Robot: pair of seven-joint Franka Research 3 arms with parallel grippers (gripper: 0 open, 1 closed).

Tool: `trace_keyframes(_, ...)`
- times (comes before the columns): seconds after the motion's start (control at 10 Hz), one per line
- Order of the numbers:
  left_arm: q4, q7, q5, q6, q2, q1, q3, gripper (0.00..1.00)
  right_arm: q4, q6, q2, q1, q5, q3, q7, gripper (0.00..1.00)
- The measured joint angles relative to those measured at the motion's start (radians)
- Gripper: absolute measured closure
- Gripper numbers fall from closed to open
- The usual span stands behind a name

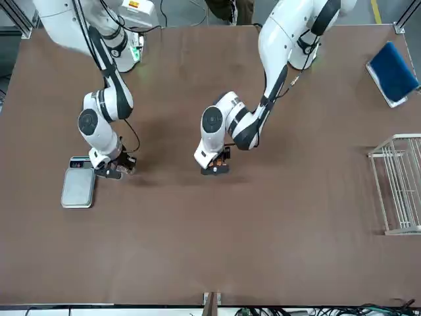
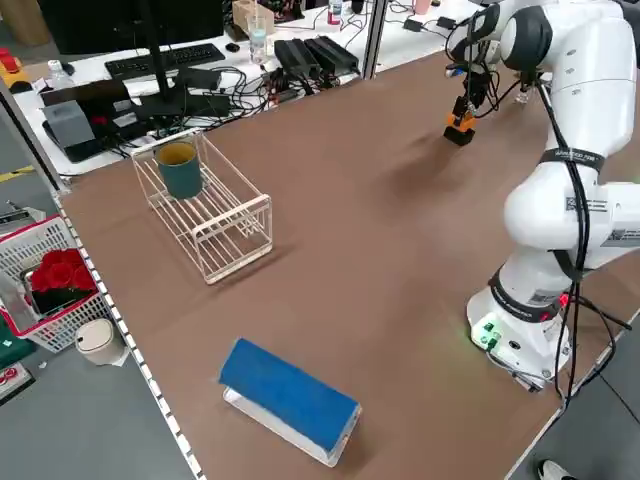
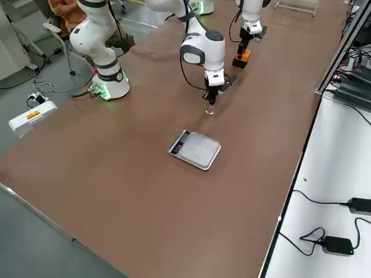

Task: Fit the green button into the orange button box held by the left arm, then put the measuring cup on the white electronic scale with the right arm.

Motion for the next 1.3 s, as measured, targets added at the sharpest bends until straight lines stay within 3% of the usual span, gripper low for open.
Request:
trace_keyframes(0.7,0.0,0.0,0.001,0.0,0.0,0.0,0.001,0.02,0.034,-0.134,-0.109,-0.001,-0.001,-0.004,-0.007,0.93)
trace_keyframes(0.8,0.002,0.0,0.001,0.002,0.0,0.0,0.001,0.01,0.034,-0.135,-0.113,-0.004,-0.001,-0.025,-0.054,0.93)
trace_keyframes(1.3,0.014,0.0,0.002,-0.013,0.0,0.0,0.002,0.01,0.084,-0.135,-0.121,-0.031,-0.001,-0.253,-0.456,0.93)
